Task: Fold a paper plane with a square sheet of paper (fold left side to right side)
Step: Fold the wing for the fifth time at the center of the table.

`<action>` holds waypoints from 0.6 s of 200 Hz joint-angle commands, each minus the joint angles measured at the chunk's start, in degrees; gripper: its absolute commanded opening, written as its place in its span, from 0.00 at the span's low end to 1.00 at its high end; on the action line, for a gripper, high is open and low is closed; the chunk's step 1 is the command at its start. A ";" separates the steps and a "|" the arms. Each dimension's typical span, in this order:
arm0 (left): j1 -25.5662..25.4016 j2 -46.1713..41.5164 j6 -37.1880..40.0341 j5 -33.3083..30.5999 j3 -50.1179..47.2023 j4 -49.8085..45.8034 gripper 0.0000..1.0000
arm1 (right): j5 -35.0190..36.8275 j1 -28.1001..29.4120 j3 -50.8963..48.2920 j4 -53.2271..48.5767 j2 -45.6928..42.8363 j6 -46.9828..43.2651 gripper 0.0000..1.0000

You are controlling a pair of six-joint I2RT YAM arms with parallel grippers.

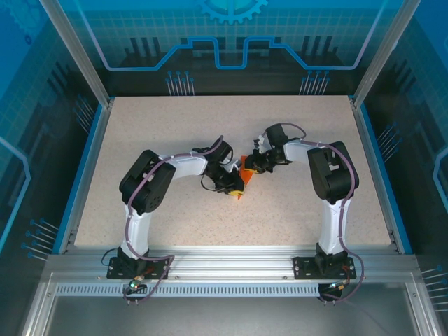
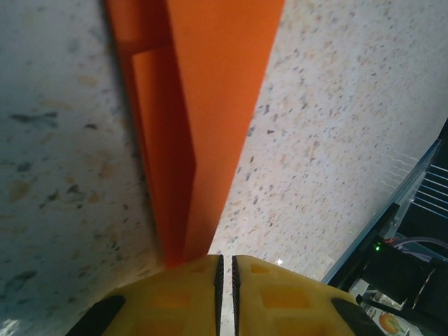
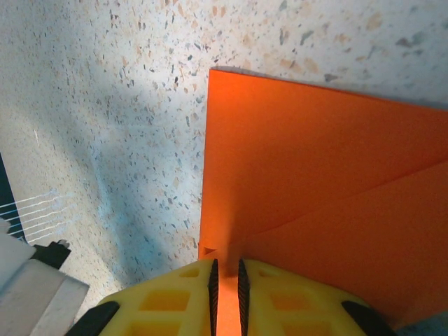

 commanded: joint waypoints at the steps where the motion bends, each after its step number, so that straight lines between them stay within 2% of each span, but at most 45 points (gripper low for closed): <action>1: 0.24 0.02 1.43 -0.53 -2.07 -2.20 0.14 | 3.22 0.16 -0.59 -4.84 2.39 -1.10 0.18; 33: 0.27 -1.84 1.60 -1.24 -5.34 -2.16 0.14 | 3.36 0.17 -0.41 -5.10 2.48 -1.27 0.19; 86: -0.13 -4.91 1.47 1.34 -9.90 -0.76 0.13 | 2.89 0.17 0.85 -5.19 2.40 -1.73 0.20; 120: 0.48 -9.50 1.17 0.05 -11.95 0.50 0.13 | 2.63 0.15 4.13 -6.06 0.34 -2.44 0.23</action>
